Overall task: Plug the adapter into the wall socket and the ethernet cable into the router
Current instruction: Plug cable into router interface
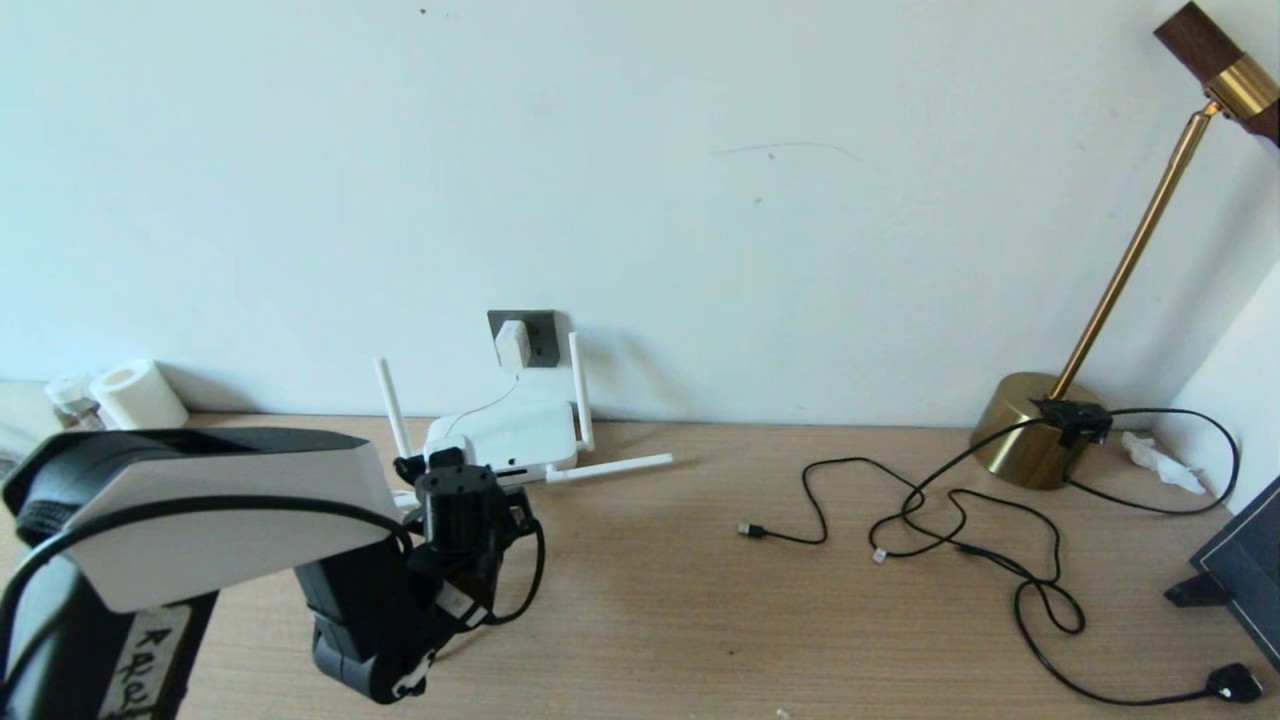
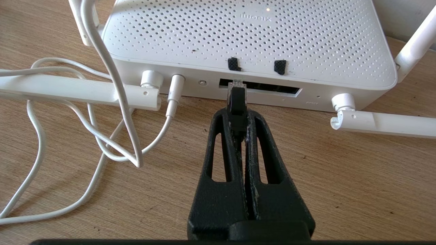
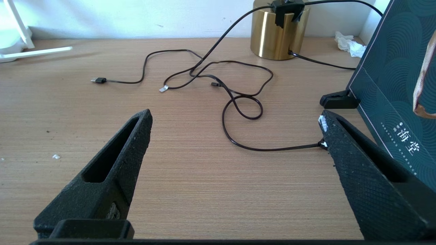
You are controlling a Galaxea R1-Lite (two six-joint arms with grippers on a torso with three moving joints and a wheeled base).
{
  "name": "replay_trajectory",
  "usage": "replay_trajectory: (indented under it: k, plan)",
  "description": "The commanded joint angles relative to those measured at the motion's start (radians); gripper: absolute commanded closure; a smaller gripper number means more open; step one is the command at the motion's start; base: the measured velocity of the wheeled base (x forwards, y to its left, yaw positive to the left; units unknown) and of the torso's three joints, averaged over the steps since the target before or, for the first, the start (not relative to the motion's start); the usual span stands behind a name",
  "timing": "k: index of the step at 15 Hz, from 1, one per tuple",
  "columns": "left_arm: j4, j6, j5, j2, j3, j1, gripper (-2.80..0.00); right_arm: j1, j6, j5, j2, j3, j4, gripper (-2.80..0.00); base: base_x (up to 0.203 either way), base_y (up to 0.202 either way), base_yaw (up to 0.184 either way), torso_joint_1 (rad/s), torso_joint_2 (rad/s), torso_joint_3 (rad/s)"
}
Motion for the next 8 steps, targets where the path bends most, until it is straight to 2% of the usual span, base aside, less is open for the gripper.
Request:
replay_trajectory:
  k: [1, 8]
  plan:
    - [-0.008, -0.002, 0.004, 0.003, -0.002, 0.000, 0.00, 0.000, 0.000, 0.000, 0.000, 0.000, 0.000, -2.80, 0.000, 0.000, 0.000, 0.000, 0.00, 0.000]
    - [-0.008, -0.002, 0.004, 0.005, -0.008, 0.000, 0.00, 0.000, 0.000, 0.000, 0.002, 0.000, 0.000, -2.80, 0.000, 0.000, 0.000, 0.000, 0.00, 0.000]
